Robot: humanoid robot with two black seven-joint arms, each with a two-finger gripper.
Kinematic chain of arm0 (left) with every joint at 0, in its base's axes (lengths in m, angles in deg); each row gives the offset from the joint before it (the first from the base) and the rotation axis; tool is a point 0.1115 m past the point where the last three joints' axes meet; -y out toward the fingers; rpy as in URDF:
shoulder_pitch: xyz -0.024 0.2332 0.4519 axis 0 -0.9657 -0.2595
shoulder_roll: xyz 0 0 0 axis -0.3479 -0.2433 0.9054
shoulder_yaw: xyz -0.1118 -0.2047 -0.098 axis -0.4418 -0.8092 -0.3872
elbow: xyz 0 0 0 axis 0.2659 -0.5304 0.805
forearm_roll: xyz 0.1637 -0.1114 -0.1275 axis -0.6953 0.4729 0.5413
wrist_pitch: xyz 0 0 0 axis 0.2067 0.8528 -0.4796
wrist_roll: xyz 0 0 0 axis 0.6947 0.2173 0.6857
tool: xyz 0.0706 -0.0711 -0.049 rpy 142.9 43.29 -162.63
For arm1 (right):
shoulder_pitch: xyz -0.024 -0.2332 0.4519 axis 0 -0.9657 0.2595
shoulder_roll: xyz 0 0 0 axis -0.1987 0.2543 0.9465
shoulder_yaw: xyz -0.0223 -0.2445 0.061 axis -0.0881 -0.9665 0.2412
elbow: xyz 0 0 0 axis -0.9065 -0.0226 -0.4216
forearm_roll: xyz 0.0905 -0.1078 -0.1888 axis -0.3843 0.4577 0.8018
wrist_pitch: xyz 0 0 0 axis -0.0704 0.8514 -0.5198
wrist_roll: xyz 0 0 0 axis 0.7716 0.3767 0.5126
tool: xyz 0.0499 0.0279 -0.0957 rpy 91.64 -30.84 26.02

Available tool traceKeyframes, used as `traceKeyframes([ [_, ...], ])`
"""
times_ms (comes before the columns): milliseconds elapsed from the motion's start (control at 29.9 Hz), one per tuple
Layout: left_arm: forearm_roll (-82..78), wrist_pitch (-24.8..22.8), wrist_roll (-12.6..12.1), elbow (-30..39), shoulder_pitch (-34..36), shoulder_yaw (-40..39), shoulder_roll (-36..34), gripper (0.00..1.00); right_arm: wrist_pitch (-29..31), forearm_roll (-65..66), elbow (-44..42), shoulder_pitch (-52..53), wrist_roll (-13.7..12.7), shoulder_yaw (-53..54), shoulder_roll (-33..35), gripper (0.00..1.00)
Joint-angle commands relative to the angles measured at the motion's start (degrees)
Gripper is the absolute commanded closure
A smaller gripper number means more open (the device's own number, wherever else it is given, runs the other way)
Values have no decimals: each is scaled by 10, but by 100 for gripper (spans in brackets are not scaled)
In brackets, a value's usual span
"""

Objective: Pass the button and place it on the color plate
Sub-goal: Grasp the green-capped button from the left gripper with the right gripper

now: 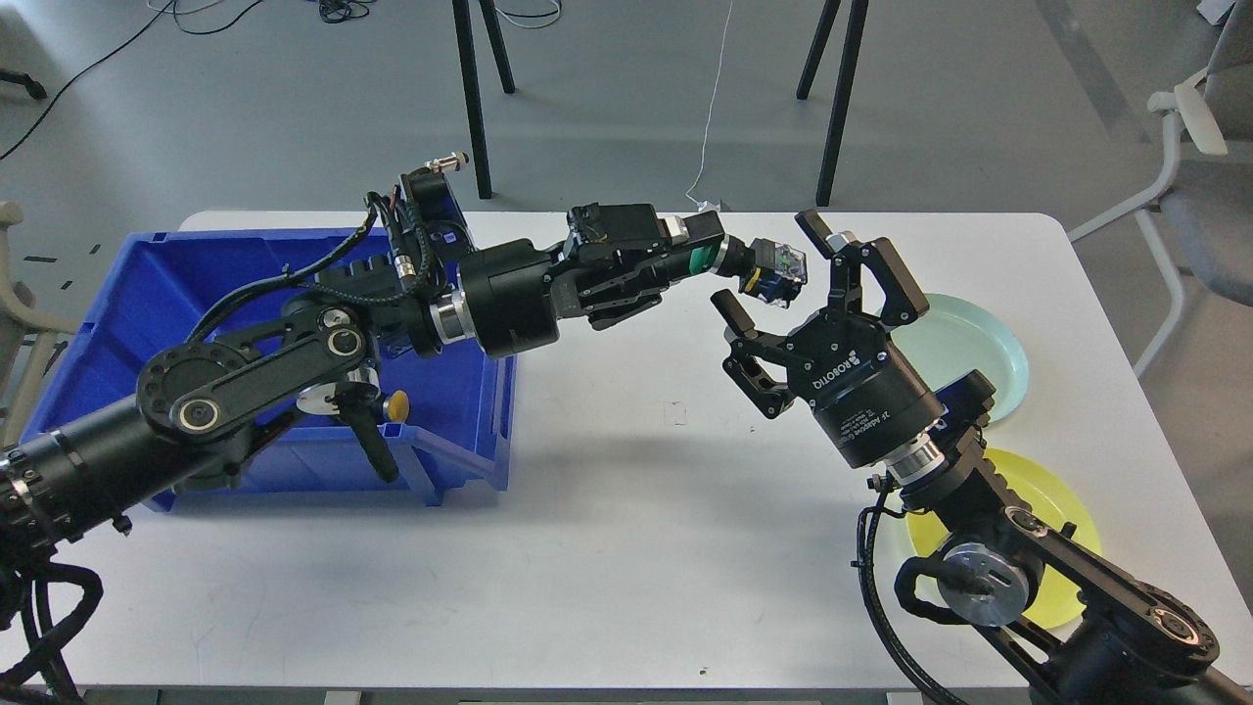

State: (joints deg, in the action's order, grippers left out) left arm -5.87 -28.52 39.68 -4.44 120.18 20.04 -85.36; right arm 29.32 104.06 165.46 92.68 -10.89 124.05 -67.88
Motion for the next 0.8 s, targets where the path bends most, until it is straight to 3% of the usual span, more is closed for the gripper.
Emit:
traceKeyframes([
  [0, 0, 0, 0, 0, 0, 1, 0, 87, 2, -1, 5, 0, 0, 0, 1, 1],
  [201, 1, 0, 0, 0, 0, 0, -1, 87, 2, -1, 11, -1, 0, 0, 2, 10],
  [368, 1, 0, 0, 0, 0, 0, -1, 87, 2, 15, 19, -3, 0, 0, 4, 46],
  [435, 1, 0, 0, 0, 0, 0, -1, 86, -1, 29, 18, -3, 0, 0, 7, 67],
  [635, 13, 0, 0, -1, -1, 1, -1, 86, 2, 30, 18, -3, 0, 0, 10, 97],
  [769, 13, 0, 0, -1, 0, 1, -1, 86, 2, 30, 18, -3, 0, 0, 9, 99],
])
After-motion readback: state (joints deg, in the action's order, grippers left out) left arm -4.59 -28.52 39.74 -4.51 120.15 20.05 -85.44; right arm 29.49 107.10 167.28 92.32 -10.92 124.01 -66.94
